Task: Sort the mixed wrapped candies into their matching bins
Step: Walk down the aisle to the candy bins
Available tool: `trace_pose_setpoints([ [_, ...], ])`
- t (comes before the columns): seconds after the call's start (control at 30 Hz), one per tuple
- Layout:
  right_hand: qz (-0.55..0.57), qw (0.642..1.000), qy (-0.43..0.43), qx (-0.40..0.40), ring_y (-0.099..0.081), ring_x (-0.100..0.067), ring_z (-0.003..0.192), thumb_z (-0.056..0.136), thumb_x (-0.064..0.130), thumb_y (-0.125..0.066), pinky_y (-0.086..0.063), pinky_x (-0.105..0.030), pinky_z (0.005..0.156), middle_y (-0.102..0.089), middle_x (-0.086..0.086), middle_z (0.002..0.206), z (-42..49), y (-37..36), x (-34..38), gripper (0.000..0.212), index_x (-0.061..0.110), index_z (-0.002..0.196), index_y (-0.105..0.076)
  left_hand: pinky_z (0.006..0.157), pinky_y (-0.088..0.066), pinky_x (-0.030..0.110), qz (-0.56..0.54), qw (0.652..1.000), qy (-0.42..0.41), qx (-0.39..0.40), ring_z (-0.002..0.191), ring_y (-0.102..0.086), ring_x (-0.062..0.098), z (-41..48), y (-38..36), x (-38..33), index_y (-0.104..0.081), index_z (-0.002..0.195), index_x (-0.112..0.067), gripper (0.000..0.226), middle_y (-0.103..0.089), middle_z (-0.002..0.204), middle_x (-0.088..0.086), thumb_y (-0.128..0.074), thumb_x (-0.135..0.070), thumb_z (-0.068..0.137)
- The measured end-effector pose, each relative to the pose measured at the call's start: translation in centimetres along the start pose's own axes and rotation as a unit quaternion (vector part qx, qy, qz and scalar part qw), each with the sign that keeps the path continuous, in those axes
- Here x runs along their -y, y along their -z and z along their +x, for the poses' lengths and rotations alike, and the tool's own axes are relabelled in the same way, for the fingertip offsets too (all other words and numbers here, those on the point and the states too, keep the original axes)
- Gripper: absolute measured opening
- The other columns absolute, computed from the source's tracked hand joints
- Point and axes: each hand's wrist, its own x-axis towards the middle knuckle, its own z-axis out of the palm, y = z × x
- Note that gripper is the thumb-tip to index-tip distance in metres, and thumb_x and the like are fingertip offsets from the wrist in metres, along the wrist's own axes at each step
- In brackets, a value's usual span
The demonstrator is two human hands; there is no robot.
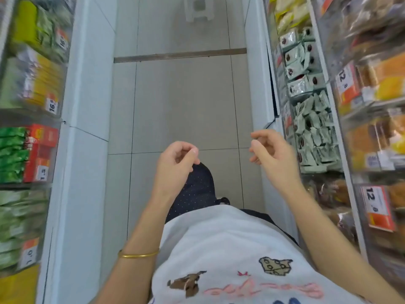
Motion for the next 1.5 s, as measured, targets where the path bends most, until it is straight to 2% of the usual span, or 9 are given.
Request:
trace_pose_setpoints([
  [0.33,-0.002,1.000,0.008,-0.011,-0.063,-0.017,0.065,0.092,0.017,-0.053,-0.051,-0.032,0.066,-0.062,-0.003,0.085,32.4,-2.3,7.1,0.015,0.030,0.098,-0.057,0.057,-0.041,0.013,0.015,0.999,-0.036,0.026,0.054,-0.048,0.000,31.8,-0.3,-12.8,-0.058,0.079,-0.017,0.015,-0.061,0.069,-0.001,-0.054,-0.010,0.091],
  [0.57,0.012,0.997,-0.045,-0.064,-0.061,-0.015,0.065,0.093,0.012,-0.052,-0.049,-0.025,0.064,-0.061,0.002,0.083,50.8,-1.6,10.4,0.020,0.029,0.098,-0.059,0.063,-0.041,0.021,0.047,0.995,-0.046,0.071,0.056,-0.048,0.000,53.2,-2.5,-23.4,-0.058,0.079,-0.020,0.015,-0.063,0.071,-0.001,-0.053,-0.013,0.091],
  [0.77,0.015,0.998,-0.022,-0.054,-0.061,-0.021,0.070,0.092,0.011,-0.053,-0.047,-0.017,0.059,-0.060,-0.001,0.083,71.6,-1.3,14.6,0.026,0.037,0.093,-0.056,0.066,-0.042,0.023,0.053,0.996,-0.041,0.065,0.054,-0.050,-0.002,71.3,-5.0,-30.5,-0.058,0.075,-0.022,0.018,-0.063,0.066,-0.003,-0.055,-0.012,0.090],
  [0.93,-0.008,1.000,0.003,-0.016,-0.062,-0.018,0.067,0.092,0.012,-0.053,-0.050,-0.028,0.065,-0.060,0.002,0.082,87.8,-1.5,20.2,0.019,0.029,0.098,-0.057,0.066,-0.043,0.020,0.040,0.997,-0.012,0.057,0.057,-0.053,-0.002,82.4,-4.8,-36.4,-0.059,0.080,-0.020,0.013,-0.064,0.069,-0.003,-0.054,-0.014,0.092],
  [1.07,-0.018,1.000,0.021,0.007,-0.062,-0.015,0.063,0.091,0.017,-0.052,-0.052,-0.033,0.066,-0.062,-0.005,0.085,100.2,-2.6,23.5,0.023,0.039,0.092,-0.055,0.063,-0.043,0.012,0.050,0.997,0.011,0.052,0.058,-0.053,-0.002,91.7,-4.7,-40.0,-0.061,0.082,-0.020,0.011,-0.065,0.072,-0.006,-0.055,-0.016,0.091],
  [1.17,-0.024,0.999,0.031,0.008,-0.063,-0.017,0.067,0.092,0.020,-0.052,-0.054,-0.037,0.068,-0.063,-0.008,0.088,109.5,-3.5,25.4,0.021,0.041,0.092,-0.053,0.064,-0.047,0.016,0.052,0.997,0.008,0.048,0.061,-0.055,-0.001,100.3,-4.5,-42.9,-0.062,0.083,-0.018,0.011,-0.065,0.073,-0.002,-0.055,-0.015,0.090],
  [1.23,-0.022,0.999,0.031,-0.009,-0.064,-0.019,0.069,0.093,0.019,-0.051,-0.055,-0.039,0.069,-0.063,-0.007,0.088,115.0,-3.6,26.5,0.023,0.042,0.093,-0.053,0.068,-0.047,0.021,0.056,0.997,-0.004,0.044,0.063,-0.054,0.003,106.3,-4.5,-45.5,-0.062,0.081,-0.018,0.012,-0.065,0.074,0.000,-0.055,-0.014,0.090],
  [1.33,-0.020,0.999,0.018,-0.037,-0.064,-0.019,0.070,0.093,0.018,-0.052,-0.055,-0.040,0.071,-0.063,-0.005,0.087,121.6,-2.9,28.1,0.019,0.037,0.096,-0.054,0.066,-0.044,0.017,0.061,0.996,-0.024,0.061,0.062,-0.052,0.001,114.5,-5.5,-50.0,-0.061,0.078,-0.023,0.016,-0.064,0.075,-0.003,-0.055,-0.014,0.090],
  [1.5,-0.001,0.994,-0.034,-0.104,-0.063,-0.021,0.072,0.093,0.017,-0.053,-0.052,-0.030,0.066,-0.063,-0.006,0.088,129.6,0.1,29.1,0.015,0.028,0.102,-0.057,0.057,-0.042,0.009,0.091,0.988,-0.033,0.124,0.055,-0.052,-0.003,126.6,-9.9,-57.2,-0.061,0.084,-0.019,0.011,-0.065,0.073,-0.003,-0.054,-0.015,0.091],
])
